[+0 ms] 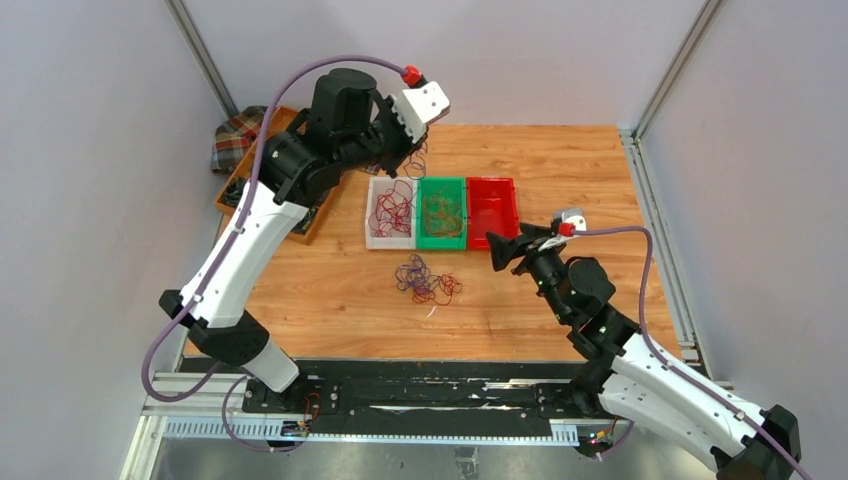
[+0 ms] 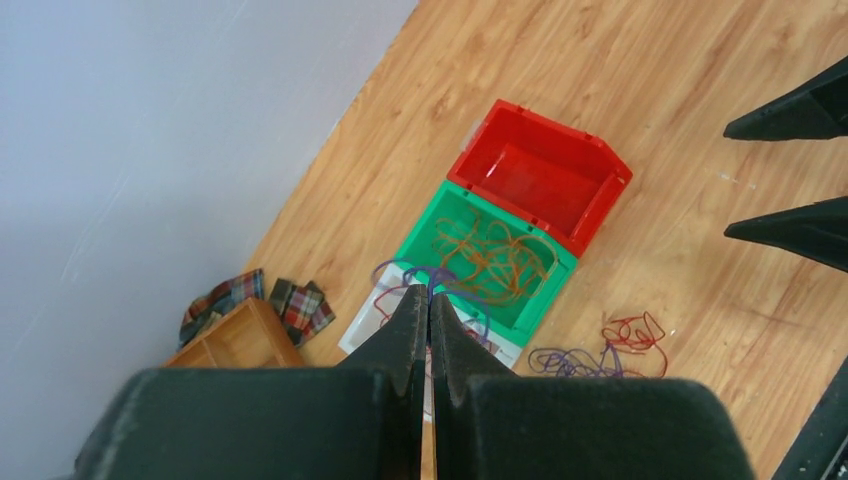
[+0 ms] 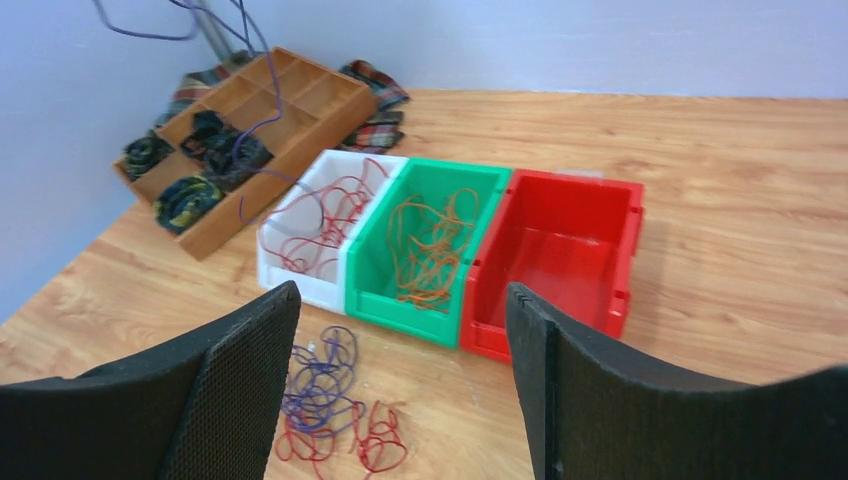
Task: Untangle the cables
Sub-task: Untie the cable, then place the cable in the bin.
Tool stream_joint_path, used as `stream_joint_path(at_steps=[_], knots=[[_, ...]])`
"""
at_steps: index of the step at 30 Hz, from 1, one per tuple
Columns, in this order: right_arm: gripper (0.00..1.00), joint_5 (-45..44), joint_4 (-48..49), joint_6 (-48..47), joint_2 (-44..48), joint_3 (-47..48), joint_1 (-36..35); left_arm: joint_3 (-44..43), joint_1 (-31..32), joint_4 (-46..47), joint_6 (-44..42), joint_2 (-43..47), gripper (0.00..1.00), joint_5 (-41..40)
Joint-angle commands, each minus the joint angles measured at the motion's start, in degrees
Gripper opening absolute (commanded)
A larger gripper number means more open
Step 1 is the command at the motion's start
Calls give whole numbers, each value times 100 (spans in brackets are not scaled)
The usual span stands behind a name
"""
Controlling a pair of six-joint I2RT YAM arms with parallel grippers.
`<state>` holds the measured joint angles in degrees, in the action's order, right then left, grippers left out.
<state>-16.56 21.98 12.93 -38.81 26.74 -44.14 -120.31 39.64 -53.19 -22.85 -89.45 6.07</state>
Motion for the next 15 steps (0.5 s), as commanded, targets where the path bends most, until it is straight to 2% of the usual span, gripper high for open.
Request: stream_joint_path(at_steps=[1,7,15], knots=[[74,-612,-540,149,13,135,267,-472,53,270,197,-146,0,274],[72,-1432,-1030,318,-130,333,445,-521,68,786,426,-432,0,720],[68,-1871,-1072,367,-202,461,641,-897,294,998,605,-1216,0,908]])
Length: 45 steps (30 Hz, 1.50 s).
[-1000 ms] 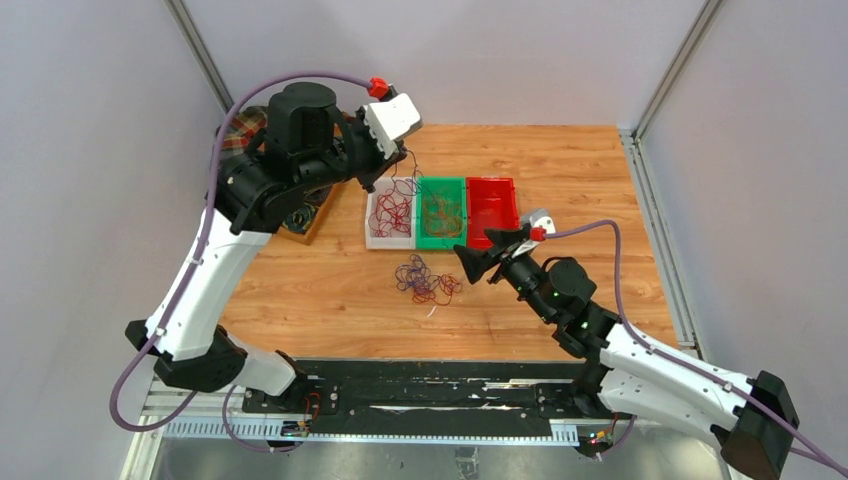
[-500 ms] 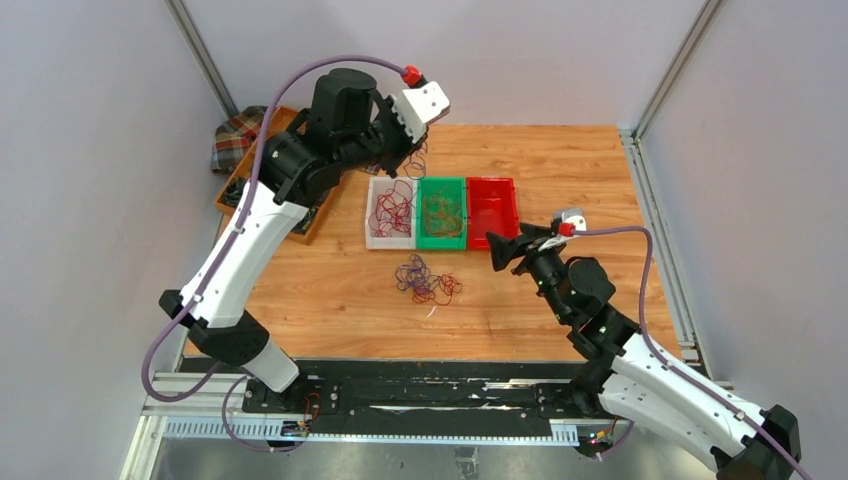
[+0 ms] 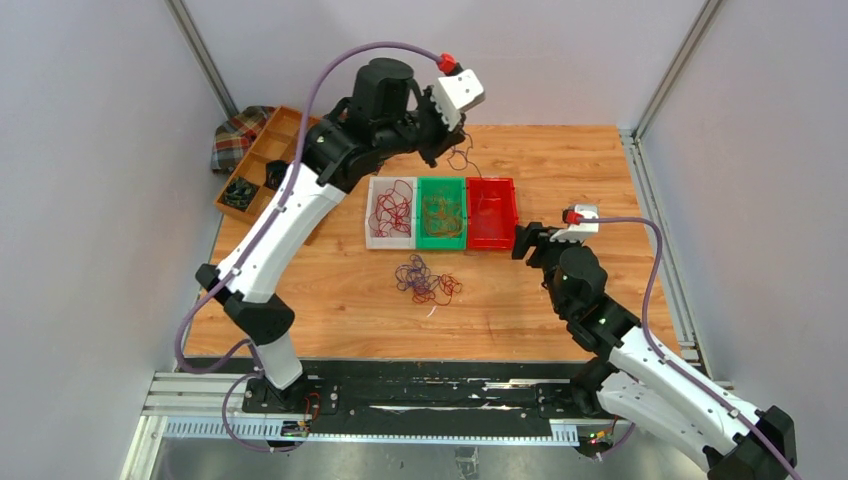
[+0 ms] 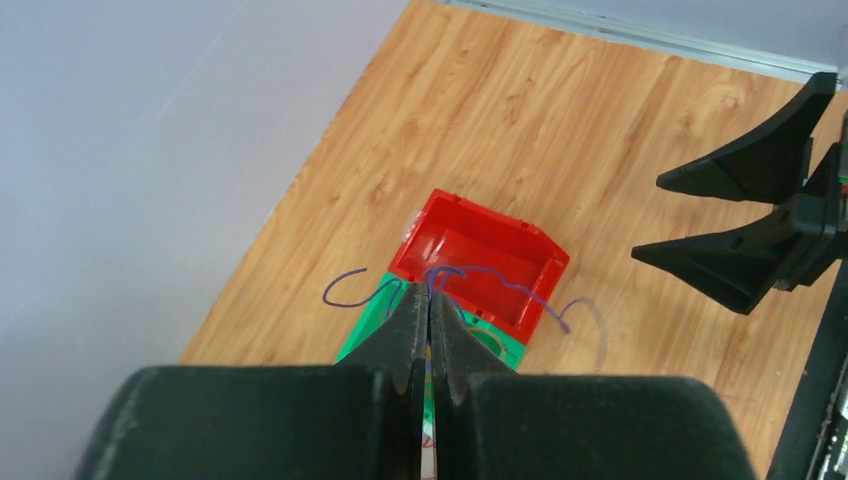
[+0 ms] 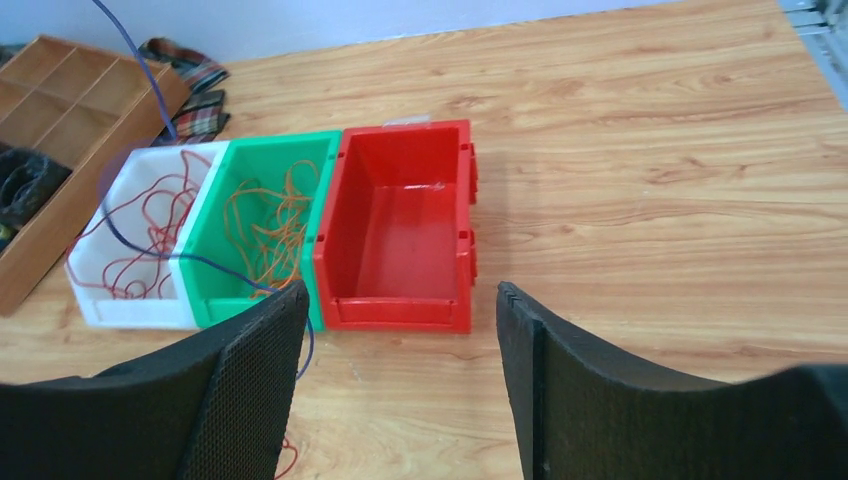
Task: Untangle the cables
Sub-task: Place the cable in the bin.
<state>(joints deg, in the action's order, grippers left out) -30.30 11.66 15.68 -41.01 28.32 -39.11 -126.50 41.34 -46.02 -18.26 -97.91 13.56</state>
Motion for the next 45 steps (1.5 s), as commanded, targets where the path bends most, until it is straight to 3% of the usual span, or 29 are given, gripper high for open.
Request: stream_joint_path(at_steps=[1,9,23,31,45], knots=[[68,-535,-47,76,26,308,147,-306,149,354,173,-491,0,115],[67,-590,-62,-107,126,255,201,-289,186,1151,240,-1046,1,-492],[66,-593,-184,-189,208,105,347,-240,305,1628,73,-1538,0,-1137],[66,-556,-262,-162,296,71,409,668,533,2492,-751,-1542,0,-1771],[65,-692,-476,-39,487,36,497,1408,968,2134,-152,-1597,0,-1488]])
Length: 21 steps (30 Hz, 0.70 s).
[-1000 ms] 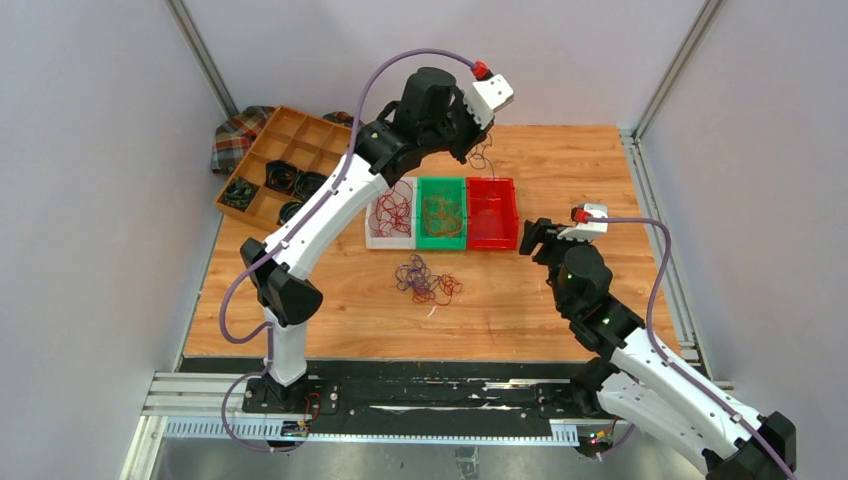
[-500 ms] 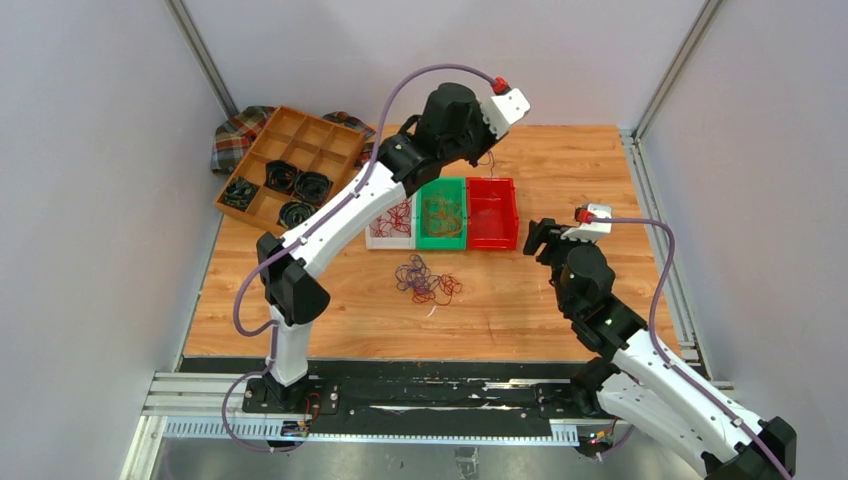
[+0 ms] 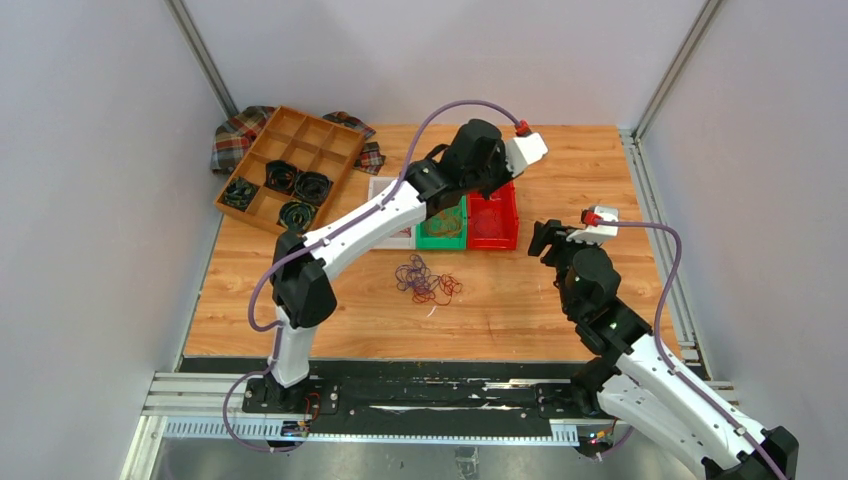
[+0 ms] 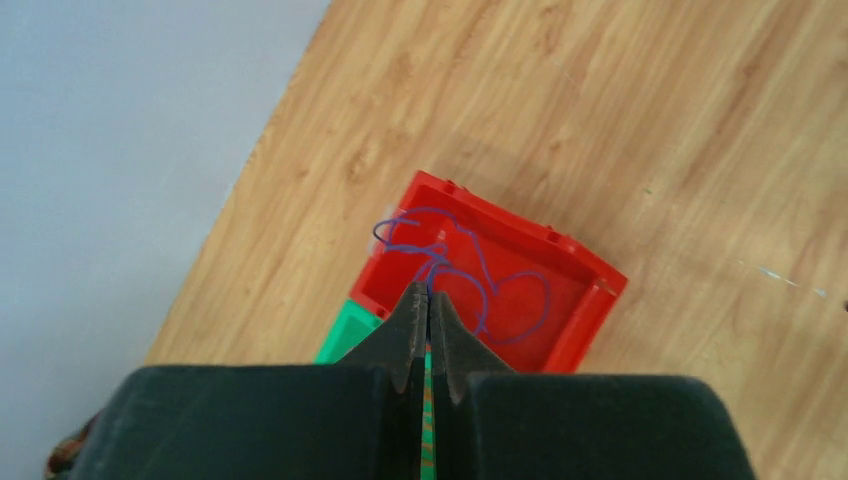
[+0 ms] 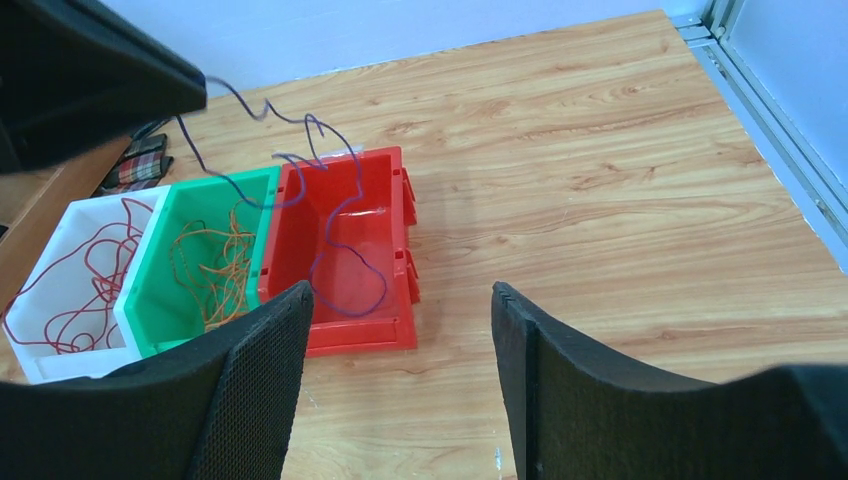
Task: Untangle the cables
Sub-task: Place the cable in the bin.
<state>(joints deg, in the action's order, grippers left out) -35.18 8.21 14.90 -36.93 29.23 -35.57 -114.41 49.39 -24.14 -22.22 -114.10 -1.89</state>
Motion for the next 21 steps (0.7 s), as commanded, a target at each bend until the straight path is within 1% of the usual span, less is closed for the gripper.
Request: stream_joint_path(at_steps=[1,8,12,15,17,21], knots=[[65,-218,-153,50,83,-50,147,244,175,-62,317,-3,0,21],[65,-238,-219,97,149,-121,187,250,172,-155,448,-386,0,-366],[65,-235,-215,196,115,-162,202,202,177,-29,352,-647,0,-552],[65,-261,-221,232,88,-174,213,173,157,62,297,-900,0,-858],[65,-289,-240,254,72,-181,209,152,123,46,369,-1026,0,-878],[65,-344,-276,316,47,-204,226,182,51,50,702,-1187,0,-664]])
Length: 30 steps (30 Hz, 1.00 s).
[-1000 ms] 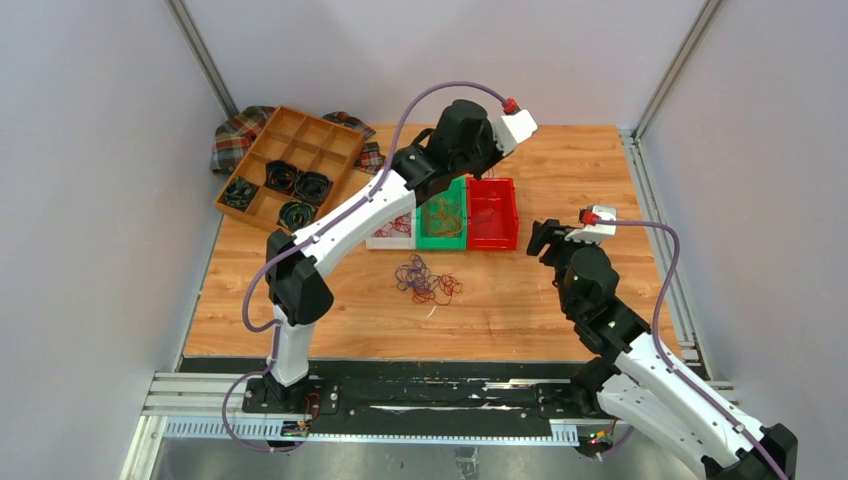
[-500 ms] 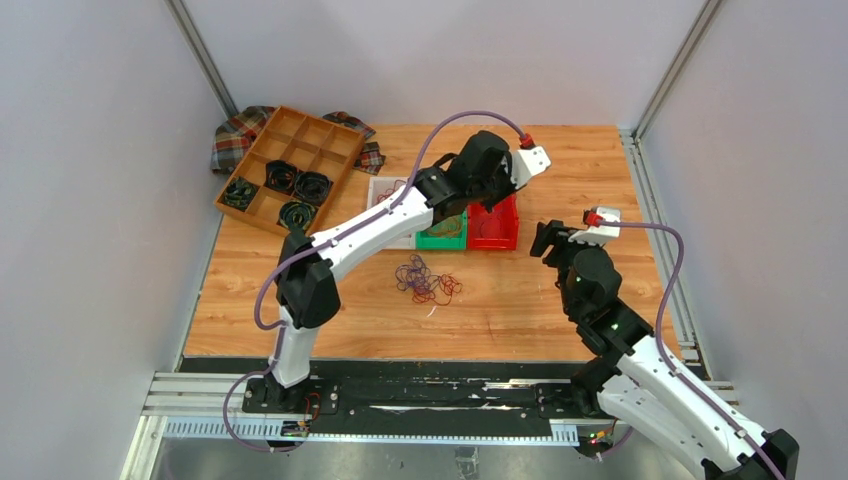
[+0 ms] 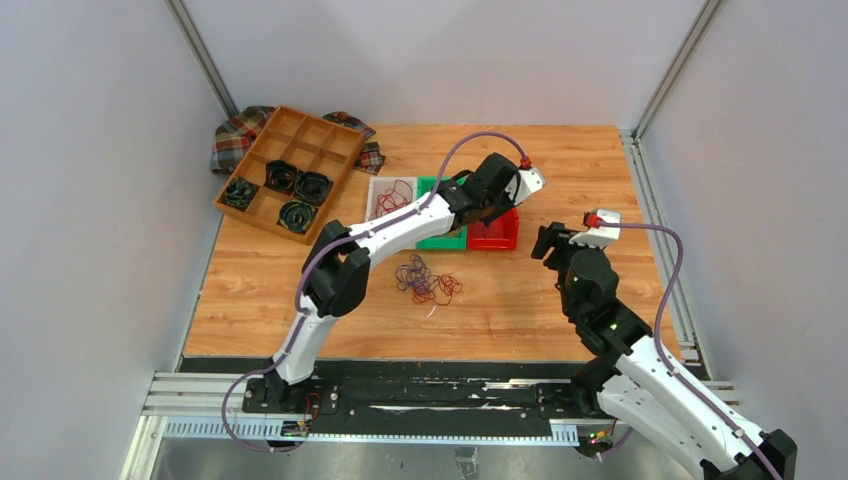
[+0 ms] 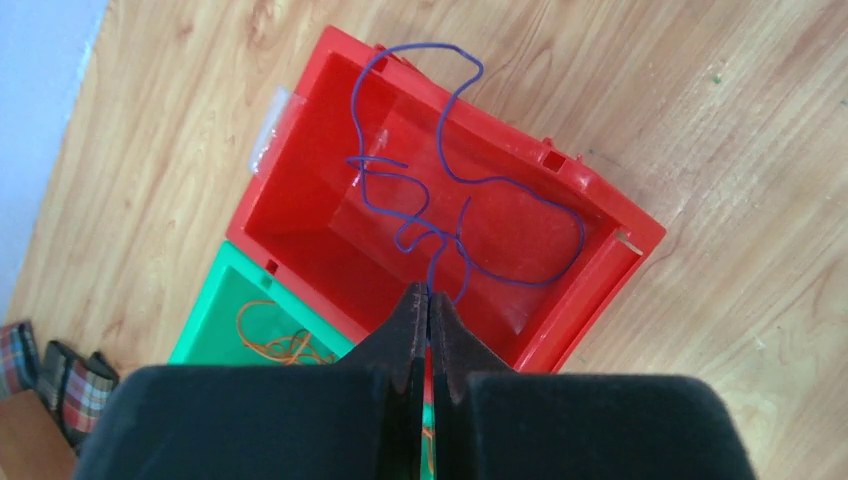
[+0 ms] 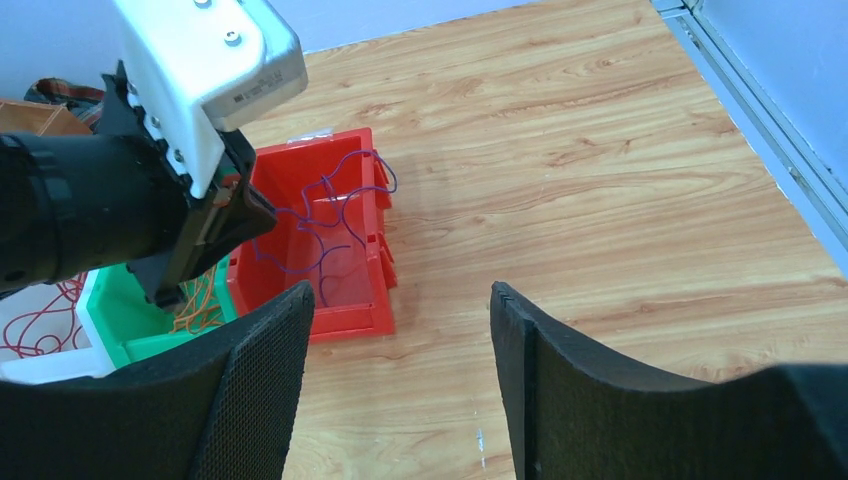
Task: Untangle the cables
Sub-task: Place the cable in the bin.
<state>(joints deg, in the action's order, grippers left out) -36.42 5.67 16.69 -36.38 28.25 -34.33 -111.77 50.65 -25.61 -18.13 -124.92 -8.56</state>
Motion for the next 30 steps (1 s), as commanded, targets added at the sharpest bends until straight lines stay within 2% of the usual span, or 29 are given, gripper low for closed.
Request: stream_joint_path(at_steps=[1,4,7,11,16,20,23,30], knots=[[65,-219,-29,165,-14,-114,106,-89,-88,223,345,-141,0,48],[64,-238,-69,186,-11,-115,110,-182,-182,226,539,-251,3,267],[64,-286,-105,205,-9,-104,126,-422,-345,-4,771,-351,21,620],[64,-251,-125,285,-71,-87,147,-493,-538,-184,1001,-217,69,1149],[64,-172,-144,341,-230,-29,176,-702,-682,-825,850,146,90,1793],[64,-84,-166,365,-372,62,195,-782,-743,-1594,373,589,95,1903],[64,103,-167,381,-478,135,204,-336,-794,-2208,-140,1248,96,1905],[63,734,-134,513,-864,244,203,2575,-867,-2373,-1612,3161,90,2077]])
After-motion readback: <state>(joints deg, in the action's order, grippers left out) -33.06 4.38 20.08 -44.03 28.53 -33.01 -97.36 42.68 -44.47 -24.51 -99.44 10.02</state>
